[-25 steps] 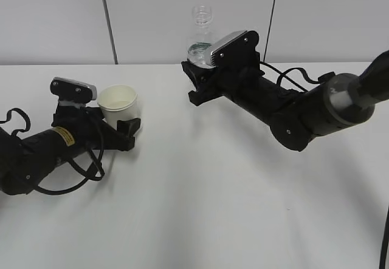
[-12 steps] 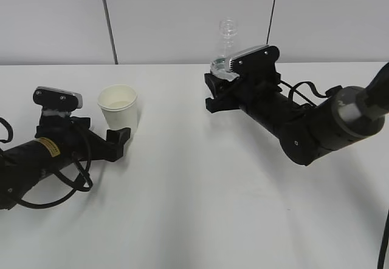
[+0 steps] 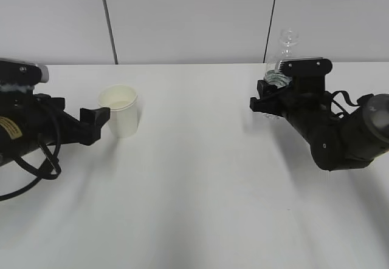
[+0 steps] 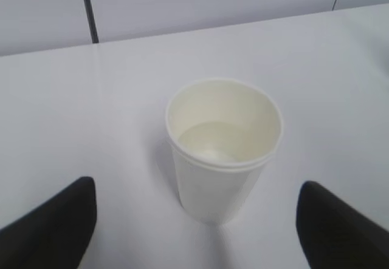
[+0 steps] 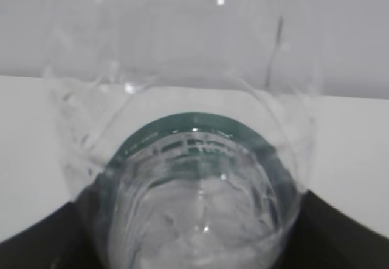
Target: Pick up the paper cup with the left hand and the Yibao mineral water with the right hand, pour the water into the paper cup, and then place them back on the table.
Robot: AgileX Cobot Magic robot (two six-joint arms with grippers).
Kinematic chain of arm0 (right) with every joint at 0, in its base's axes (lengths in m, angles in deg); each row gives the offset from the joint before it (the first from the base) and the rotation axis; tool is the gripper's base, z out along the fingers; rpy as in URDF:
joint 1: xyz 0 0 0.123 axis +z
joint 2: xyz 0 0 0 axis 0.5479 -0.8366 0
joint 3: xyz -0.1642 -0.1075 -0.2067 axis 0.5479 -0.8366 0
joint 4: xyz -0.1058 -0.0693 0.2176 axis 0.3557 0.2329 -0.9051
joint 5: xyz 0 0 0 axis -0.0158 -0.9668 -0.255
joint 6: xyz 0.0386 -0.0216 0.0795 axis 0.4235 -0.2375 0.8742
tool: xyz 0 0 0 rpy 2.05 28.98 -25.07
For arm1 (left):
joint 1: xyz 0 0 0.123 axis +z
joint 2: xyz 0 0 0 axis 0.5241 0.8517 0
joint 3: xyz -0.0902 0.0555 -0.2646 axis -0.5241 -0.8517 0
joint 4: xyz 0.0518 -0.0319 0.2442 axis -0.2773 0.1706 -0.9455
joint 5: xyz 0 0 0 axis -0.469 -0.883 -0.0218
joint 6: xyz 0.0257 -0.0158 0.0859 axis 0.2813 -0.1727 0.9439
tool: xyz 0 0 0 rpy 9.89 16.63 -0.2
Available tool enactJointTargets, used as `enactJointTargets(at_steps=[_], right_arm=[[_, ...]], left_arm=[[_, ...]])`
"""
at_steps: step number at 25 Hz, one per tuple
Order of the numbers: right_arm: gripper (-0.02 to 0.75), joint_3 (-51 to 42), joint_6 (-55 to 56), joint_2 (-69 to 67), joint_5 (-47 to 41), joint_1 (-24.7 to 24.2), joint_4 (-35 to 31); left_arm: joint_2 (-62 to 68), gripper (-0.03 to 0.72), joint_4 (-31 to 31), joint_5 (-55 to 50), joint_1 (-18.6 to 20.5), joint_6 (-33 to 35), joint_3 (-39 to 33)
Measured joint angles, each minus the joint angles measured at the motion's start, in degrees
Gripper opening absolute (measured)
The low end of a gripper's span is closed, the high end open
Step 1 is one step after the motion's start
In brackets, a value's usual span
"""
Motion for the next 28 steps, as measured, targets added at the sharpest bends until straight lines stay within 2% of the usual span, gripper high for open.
enactJointTargets(at_steps=[13,21,28], right_arm=[[0.456,-0.61,-0.12,-1.41,1.13,-3.43,-1.61],[0.456,-0.61,0.2,-2.86,2.21,-3.42,-1.73],[0.456,-0.61,0.43,-5.42,5.91,-3.45,-1.38]], left_arm=[[-16.1,0.593,0.16,-11.81,0.0,-0.2,-0.41],[-17.53,0.593,0.22,-14.33,-2.29,-0.43,-0.59],[-17.53,0.592,0.22,-16.01,-2.5,-0.43,-0.59]])
